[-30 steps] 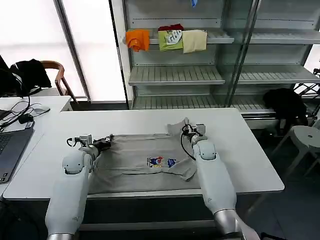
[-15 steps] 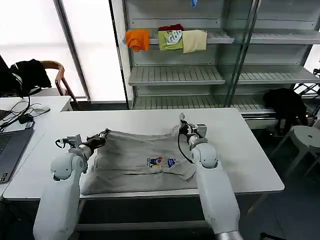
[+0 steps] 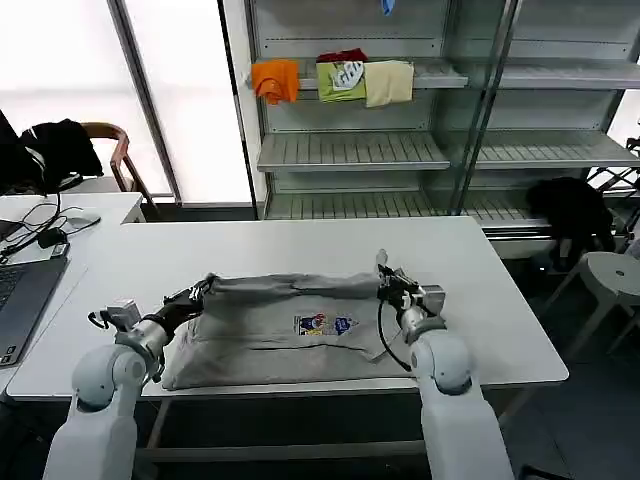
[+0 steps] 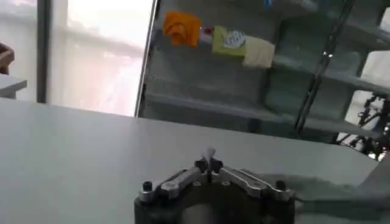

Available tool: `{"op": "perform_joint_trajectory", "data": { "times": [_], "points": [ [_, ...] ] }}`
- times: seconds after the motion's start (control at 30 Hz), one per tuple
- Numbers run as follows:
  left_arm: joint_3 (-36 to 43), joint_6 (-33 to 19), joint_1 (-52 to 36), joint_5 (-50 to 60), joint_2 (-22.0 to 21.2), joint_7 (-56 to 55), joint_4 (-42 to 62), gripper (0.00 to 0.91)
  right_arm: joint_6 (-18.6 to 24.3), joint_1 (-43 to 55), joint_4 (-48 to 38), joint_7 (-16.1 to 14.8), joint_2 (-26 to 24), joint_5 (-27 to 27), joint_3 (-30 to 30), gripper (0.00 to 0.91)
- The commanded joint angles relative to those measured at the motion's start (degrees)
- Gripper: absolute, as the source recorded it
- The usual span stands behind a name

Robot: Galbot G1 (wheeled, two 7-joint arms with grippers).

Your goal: Fold and organize the clothes.

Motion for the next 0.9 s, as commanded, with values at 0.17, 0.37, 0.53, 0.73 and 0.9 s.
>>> {"op": "perform_joint_trajectory", "data": {
  "times": [0.17,0.37,0.53,0.73,0.9],
  "points": [
    [-3.3,-0.1,8.7,-3.3,0.5,2.1,-6.6,0.01,-0.8,-11.3,10.2,-0.7,-2.1,0.5,3.3,0.0],
    [-4.0,-0.1,10.7,-3.0,1.1,3.0,-7.1,0.01,-0.6,-13.2,11.5,-1.3,-2.5,0.3,3.7,0.0],
    [-3.6,-1.2,12.2,-1.0,1.5,3.3,-6.5,0.01,-0.5,-15.0,11.9,-1.6,-2.5,-1.5,3.3,0.0],
    [-3.7,-1.2,12.9,0.1,1.9,3.6,-6.5,0.01,-0.5,-16.3,12.1,-1.2,-2.2,-2.9,3.1,0.161],
    [-3.7,-1.1,13.9,3.3,2.0,3.8,-7.4,0.907,0.2,-16.9,12.2,-0.7,-2.0,-6.6,2.9,0.907]
  ]
}}
